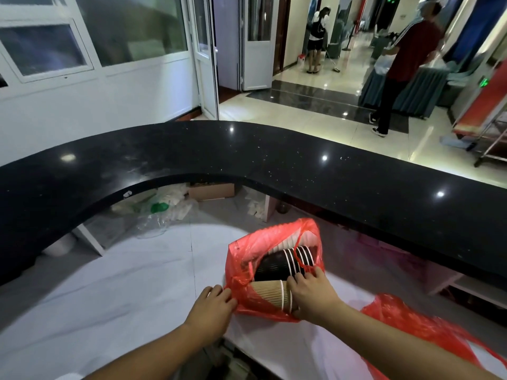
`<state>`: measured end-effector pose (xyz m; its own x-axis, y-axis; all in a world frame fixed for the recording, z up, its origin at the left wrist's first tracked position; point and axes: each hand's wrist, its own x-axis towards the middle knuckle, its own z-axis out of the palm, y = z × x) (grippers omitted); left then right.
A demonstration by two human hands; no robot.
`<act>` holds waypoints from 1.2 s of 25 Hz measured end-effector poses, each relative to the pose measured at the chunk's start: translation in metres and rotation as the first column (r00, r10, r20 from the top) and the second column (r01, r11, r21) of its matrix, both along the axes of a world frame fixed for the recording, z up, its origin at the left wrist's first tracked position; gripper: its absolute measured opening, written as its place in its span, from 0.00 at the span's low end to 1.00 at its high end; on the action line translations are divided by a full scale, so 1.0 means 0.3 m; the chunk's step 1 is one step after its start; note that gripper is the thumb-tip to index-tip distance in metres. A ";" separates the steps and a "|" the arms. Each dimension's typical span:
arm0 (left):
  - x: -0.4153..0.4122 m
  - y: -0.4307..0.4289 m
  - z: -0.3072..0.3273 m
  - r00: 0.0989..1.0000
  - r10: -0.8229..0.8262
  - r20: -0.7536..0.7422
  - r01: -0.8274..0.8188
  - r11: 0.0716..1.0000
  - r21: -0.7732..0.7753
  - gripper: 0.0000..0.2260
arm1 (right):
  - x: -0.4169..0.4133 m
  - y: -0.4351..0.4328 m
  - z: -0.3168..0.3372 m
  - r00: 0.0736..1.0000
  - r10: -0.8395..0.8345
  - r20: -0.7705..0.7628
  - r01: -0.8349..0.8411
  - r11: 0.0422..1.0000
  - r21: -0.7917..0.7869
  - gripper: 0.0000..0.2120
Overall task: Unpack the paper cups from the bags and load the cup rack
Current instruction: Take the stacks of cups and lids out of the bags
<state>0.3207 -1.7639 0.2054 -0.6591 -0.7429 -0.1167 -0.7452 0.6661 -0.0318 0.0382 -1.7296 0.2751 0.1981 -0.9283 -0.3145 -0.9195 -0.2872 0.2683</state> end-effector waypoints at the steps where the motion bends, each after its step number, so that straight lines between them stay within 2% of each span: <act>1: -0.004 0.007 -0.012 1.000 0.002 0.002 -0.002 1.000 0.027 0.16 | -0.003 -0.006 -0.005 1.000 0.019 0.012 -0.018 0.999 -0.037 0.30; 4: 0.002 0.010 -0.022 1.000 -0.003 0.000 0.003 0.998 0.063 0.19 | -0.014 -0.006 0.002 0.998 0.047 0.039 -0.044 0.997 -0.068 0.29; 9: 0.026 -0.014 0.016 0.998 0.024 0.062 -0.031 0.994 0.105 0.25 | -0.044 -0.022 0.043 0.984 0.000 0.179 0.009 0.999 -0.051 0.30; 11: -0.002 -0.018 0.040 0.991 0.116 -0.064 -0.109 0.989 0.103 0.23 | -0.057 -0.021 0.055 0.972 -0.026 0.234 0.037 0.998 -0.043 0.31; 12: -0.016 -0.019 0.057 0.968 0.168 -0.188 -0.151 0.984 0.099 0.22 | -0.065 -0.020 0.059 0.964 -0.043 0.261 0.055 0.998 -0.038 0.32; 13: -0.029 -0.022 0.069 0.933 0.176 -0.315 -0.159 0.984 0.079 0.21 | -0.074 -0.019 0.058 0.957 -0.059 0.285 0.072 0.997 -0.035 0.33; 15: -0.056 -0.038 0.079 0.896 0.080 -0.437 -0.087 0.996 0.006 0.22 | -0.090 -0.019 0.060 0.952 -0.052 0.301 0.077 0.995 -0.070 0.34; 18: -0.077 -0.082 0.093 0.902 0.043 -0.430 -0.022 0.998 0.054 0.25 | -0.089 -0.022 0.054 0.975 0.021 0.220 0.016 0.986 -0.166 0.35; 22: -0.088 -0.152 0.099 0.898 0.000 -0.440 0.016 0.999 0.033 0.15 | -0.096 -0.021 0.056 0.974 0.063 0.217 -0.015 0.976 -0.217 0.34; 26: -0.095 -0.186 0.095 0.908 -0.086 -0.409 0.047 0.994 -0.103 0.09 | -0.115 -0.004 0.041 0.967 0.089 0.238 -0.033 0.973 -0.229 0.34; 30: -0.080 -0.195 0.073 0.892 -0.197 -0.408 0.102 0.965 -0.243 0.11 | -0.144 -0.007 0.030 0.954 0.061 0.294 0.008 0.973 -0.229 0.35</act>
<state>0.2968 -1.8223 0.2272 -0.7147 -0.6076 0.3465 -0.6108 0.7835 0.1141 -0.0049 -1.7316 0.2841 0.2757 -0.9610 -0.0207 -0.9600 -0.2764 0.0446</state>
